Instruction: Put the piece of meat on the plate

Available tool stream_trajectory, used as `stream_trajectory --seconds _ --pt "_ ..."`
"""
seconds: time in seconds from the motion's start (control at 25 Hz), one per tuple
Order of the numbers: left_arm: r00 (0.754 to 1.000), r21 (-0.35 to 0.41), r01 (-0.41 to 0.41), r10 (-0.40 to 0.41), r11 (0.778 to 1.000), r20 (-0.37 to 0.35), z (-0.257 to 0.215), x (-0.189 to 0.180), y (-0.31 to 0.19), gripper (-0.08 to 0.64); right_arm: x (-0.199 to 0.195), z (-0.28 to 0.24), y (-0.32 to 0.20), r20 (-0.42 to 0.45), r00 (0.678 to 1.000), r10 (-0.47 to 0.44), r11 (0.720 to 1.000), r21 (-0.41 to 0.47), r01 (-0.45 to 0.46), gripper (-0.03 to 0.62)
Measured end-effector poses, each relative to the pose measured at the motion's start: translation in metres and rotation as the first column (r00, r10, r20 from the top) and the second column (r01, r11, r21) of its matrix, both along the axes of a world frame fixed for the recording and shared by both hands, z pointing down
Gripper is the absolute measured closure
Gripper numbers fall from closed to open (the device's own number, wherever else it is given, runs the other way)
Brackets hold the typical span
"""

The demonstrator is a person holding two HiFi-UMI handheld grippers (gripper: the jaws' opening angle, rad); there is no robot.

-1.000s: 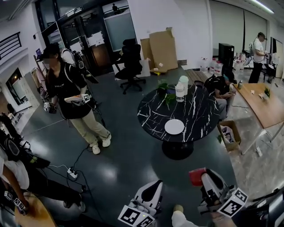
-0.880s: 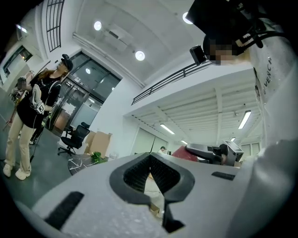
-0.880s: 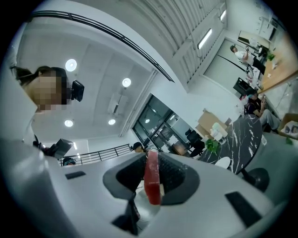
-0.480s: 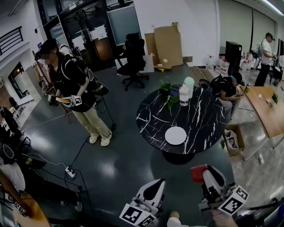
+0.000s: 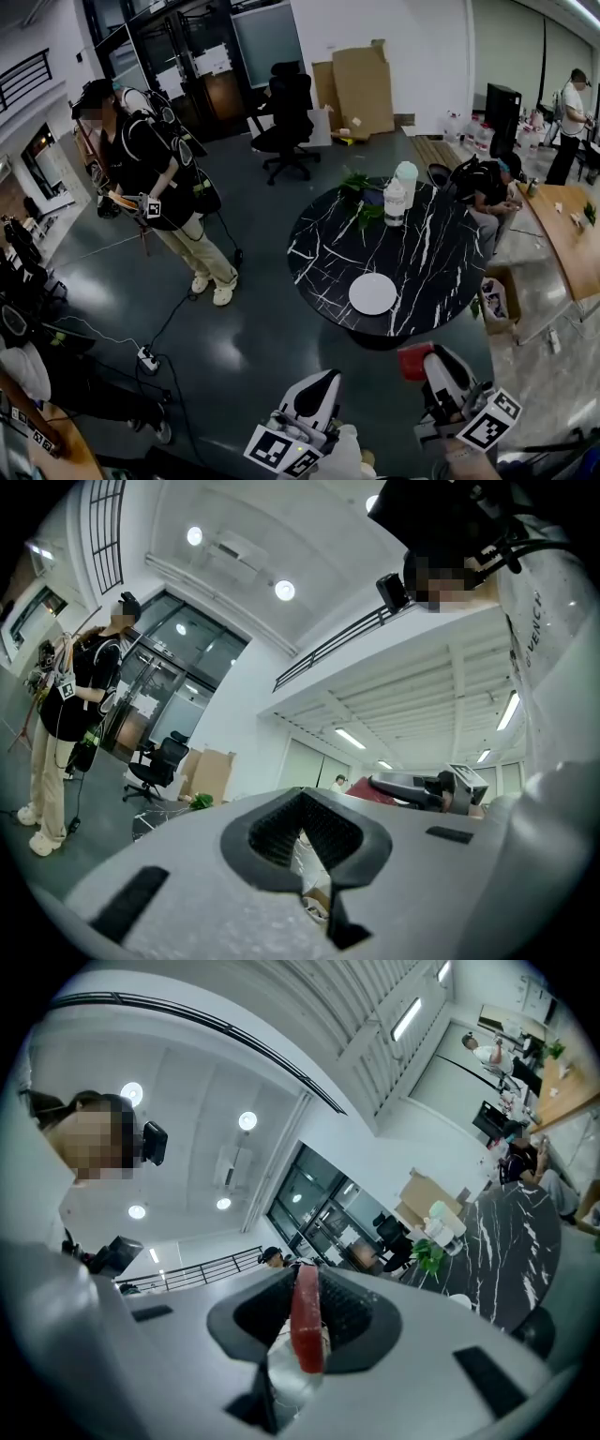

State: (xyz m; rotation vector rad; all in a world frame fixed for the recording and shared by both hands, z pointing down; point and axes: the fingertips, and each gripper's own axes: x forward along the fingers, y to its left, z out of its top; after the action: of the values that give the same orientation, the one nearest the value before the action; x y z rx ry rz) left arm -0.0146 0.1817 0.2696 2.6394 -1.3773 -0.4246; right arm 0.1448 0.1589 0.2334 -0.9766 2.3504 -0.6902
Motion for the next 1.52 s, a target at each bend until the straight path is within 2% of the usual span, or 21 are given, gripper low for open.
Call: stream_trajectory --seconds 0.2,0.4,0.76,0.96,1.24,1.52 --pt "1.0 -0.007 0.0 0.0 1.0 -0.018 0.012 -0.002 -0.037 0.552 -0.001 0.013 -0.03 -0.01 1.0 0.003 1.0 -0.023 -0.004 0.509" --pt "0.999 -0.019 -0.043 0.043 0.999 -0.028 0.026 0.006 -0.087 0.552 0.001 0.027 -0.071 -0.024 0.999 0.028 0.998 -0.052 -0.03 0.509" --pt "0.997 -0.038 -0.073 0.073 0.997 -0.005 0.039 0.005 -0.169 0.552 -0.009 0.051 -0.149 -0.041 0.998 0.042 0.992 -0.114 -0.047 0.509" --pt "0.997 -0.069 -0.076 0.076 0.995 -0.001 0.053 -0.001 -0.206 0.551 -0.014 0.07 -0.183 -0.053 0.997 0.047 0.985 -0.162 -0.055 0.511" --pt "0.996 -0.074 -0.081 0.083 0.994 0.015 0.065 -0.01 -0.256 0.552 -0.024 0.093 -0.225 -0.066 0.997 0.045 0.973 -0.222 -0.059 0.509" --pt "0.998 -0.1 -0.063 0.065 0.993 0.016 0.093 -0.022 -0.294 0.552 -0.031 0.135 -0.261 -0.074 0.996 0.042 0.953 -0.296 -0.062 0.509"
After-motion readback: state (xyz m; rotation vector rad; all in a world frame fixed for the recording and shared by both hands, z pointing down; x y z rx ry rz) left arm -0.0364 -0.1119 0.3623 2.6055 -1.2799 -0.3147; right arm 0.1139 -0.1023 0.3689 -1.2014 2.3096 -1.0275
